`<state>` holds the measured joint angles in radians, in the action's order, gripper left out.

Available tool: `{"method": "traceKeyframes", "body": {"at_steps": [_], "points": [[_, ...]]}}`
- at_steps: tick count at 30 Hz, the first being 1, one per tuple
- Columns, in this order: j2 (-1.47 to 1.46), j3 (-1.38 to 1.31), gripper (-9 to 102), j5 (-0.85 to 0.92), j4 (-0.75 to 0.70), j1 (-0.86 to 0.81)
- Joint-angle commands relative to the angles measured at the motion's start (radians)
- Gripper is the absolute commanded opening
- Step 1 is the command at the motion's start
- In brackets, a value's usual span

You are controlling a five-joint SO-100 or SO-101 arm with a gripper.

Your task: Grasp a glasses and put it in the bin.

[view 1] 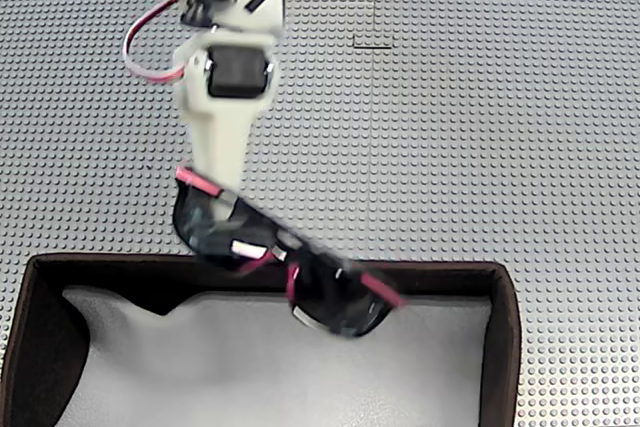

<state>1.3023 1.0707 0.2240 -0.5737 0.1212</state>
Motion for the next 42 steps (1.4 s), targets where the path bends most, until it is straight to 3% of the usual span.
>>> {"method": "traceKeyframes", "body": {"at_steps": [1,5,8,13,23,28,30,33,37,42], "points": [[-0.058,-0.114,0,0.064,0.008,0.0],[-0.135,-0.178,0,0.127,0.006,0.0],[-0.146,-0.179,7,0.17,-0.009,0.002],[-0.143,-0.187,13,0.253,-0.164,0.009],[-0.144,-0.236,18,0.029,-0.535,0.028],[-0.077,-0.275,16,-0.061,-0.428,0.028],[0.0,-0.275,13,-0.031,-0.319,0.037],[0.107,-0.275,13,0.005,-0.285,0.054],[0.318,-0.169,12,-0.015,-0.298,0.037],[0.634,0.051,14,-0.121,-0.483,0.02]]}}
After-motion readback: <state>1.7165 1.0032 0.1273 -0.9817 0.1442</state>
